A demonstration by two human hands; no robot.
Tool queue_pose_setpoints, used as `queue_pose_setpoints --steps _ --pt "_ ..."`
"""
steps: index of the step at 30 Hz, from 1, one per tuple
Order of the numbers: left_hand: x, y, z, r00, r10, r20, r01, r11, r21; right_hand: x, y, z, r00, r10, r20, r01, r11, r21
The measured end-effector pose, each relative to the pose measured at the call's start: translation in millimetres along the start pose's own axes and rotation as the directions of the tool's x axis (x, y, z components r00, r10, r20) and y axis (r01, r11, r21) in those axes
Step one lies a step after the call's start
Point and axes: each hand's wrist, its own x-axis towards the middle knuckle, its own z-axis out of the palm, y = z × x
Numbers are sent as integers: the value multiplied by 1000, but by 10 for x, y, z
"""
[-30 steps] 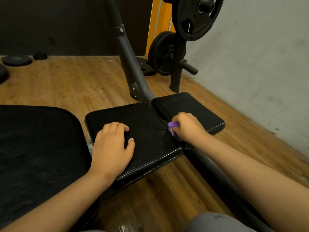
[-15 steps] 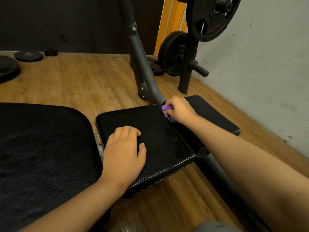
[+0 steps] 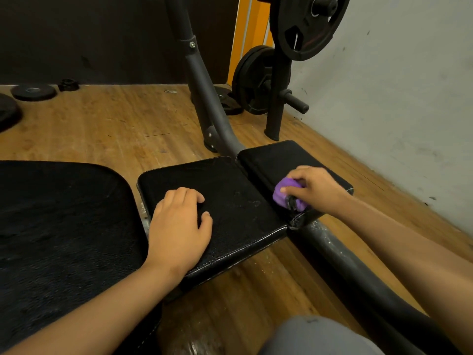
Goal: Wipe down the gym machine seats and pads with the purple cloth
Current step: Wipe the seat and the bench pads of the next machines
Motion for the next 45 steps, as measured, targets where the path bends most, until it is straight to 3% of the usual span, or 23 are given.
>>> queue_pose_setpoints --steps 3,5,7,10,14,17,23,26,29,31,34,37,45 --pt "0 9 -8 1000 4 -3 -4 1000 1 -55 84 -95 955 183 -234 -152 978 146" --pt "-2 14 -15 1000 -1 -5 1 1000 -4 -80 101 -123 937 263 -229 -194 939 285" --pt "-7 17 -20 1000 -3 -6 2 1000 -9 -101 37 -103 962 244 -125 -190 921 341" --pt "-10 9 -9 1000 -1 -8 1 1000 -12 -20 -112 25 989 149 -7 -143 960 240" --pt "-5 2 12 1000 2 -11 -2 1000 -19 270 -298 186 985 136 107 -145 985 89" --pt "-5 -11 26 1000 2 -12 -2 1000 -21 523 -426 225 993 88 84 -85 996 -37" --pt "4 -32 41 1000 9 -3 -9 1000 -15 1097 -499 351 998 67 11 -66 997 -35" --pt "5 -30 43 1000 9 -2 -9 1000 -26 1404 -574 377 990 123 68 -123 992 -10" --pt "11 -37 49 1000 -2 -3 2 999 -33 1599 -598 437 997 79 -14 -79 997 -23" --pt "11 -46 52 1000 -7 -5 6 999 -39 1626 -583 458 988 97 -117 -86 992 94" --pt "19 -54 61 1000 -9 -8 9 999 -48 1516 -602 383 956 166 -240 -34 880 473" --pt "17 -55 63 1000 -9 -14 9 999 -47 1196 -582 326 997 14 -76 31 833 553" --pt "16 -46 54 1000 -7 -9 7 999 -40 203 -589 309 965 -238 112 182 912 368"
